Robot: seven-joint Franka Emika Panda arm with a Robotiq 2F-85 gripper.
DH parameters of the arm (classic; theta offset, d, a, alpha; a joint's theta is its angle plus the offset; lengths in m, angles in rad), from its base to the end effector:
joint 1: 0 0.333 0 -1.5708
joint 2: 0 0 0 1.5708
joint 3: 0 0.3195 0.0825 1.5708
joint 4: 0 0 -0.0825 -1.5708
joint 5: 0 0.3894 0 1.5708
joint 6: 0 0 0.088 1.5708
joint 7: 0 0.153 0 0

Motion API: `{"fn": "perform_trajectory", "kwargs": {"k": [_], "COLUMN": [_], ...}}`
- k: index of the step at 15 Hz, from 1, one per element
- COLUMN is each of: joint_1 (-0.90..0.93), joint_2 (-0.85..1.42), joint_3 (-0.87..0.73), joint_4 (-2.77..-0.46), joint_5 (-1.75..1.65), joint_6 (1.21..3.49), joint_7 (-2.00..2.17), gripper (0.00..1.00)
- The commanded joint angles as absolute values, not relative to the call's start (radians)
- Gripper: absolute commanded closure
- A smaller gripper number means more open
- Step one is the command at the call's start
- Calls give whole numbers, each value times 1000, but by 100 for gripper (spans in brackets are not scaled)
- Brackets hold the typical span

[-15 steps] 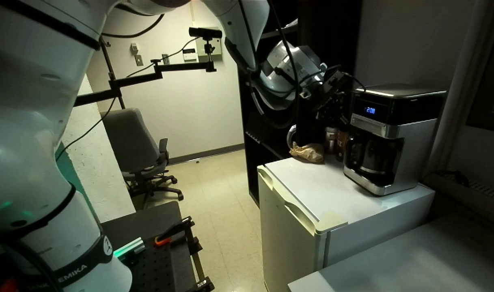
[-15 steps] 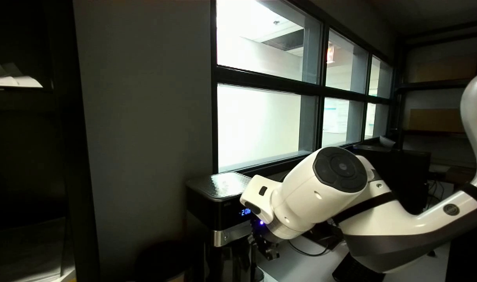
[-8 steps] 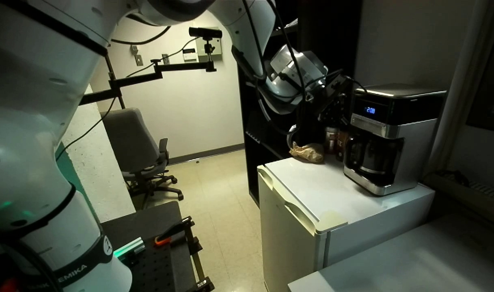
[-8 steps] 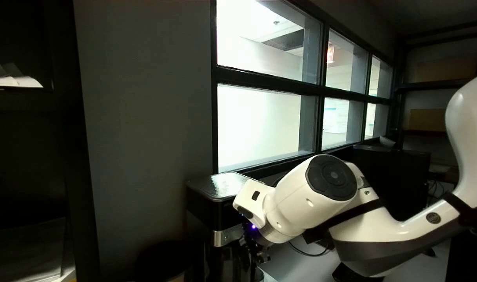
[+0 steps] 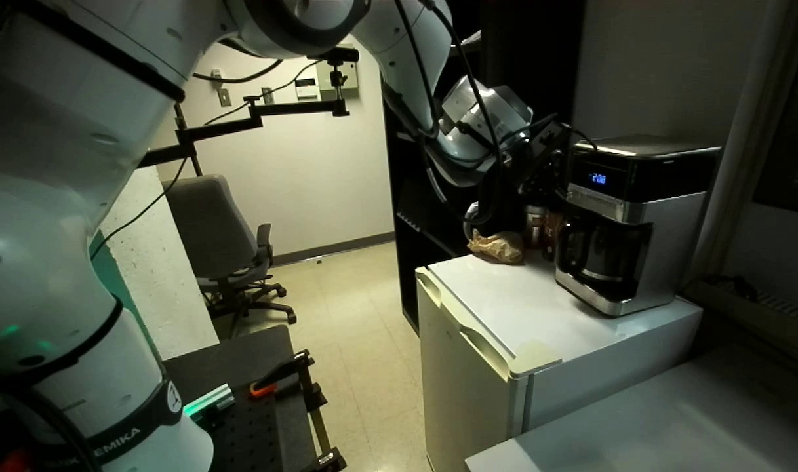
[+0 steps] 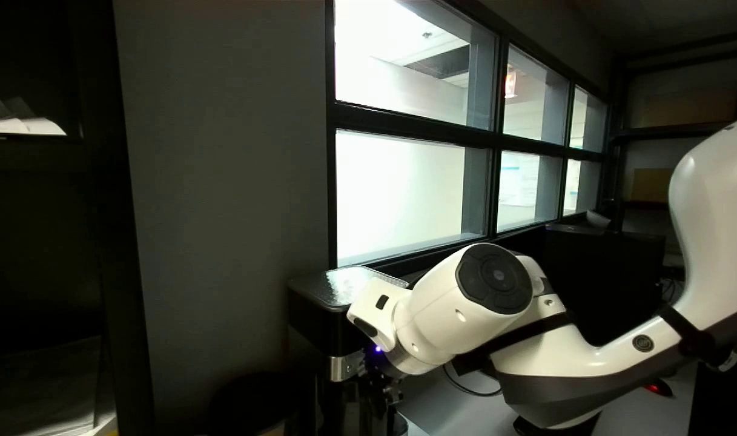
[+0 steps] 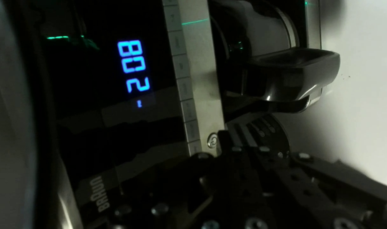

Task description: Press the button on the left side of the coffee machine

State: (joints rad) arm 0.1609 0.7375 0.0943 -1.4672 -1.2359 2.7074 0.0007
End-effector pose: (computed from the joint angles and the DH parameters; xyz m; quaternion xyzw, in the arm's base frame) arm 0.7581 0.1984 0.2526 0.7445 0.5304 0.2557 0.3147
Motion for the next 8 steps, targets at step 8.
{"fn": "perform_trajectory", "kwargs": {"k": [8], "joint_1": [185], "joint_2": [818], "joint_3": [75], "joint_4": [-1349], "joint_5": [-1193], "joint_6": [2727], "joint_7": [-61], "gripper": [100]}}
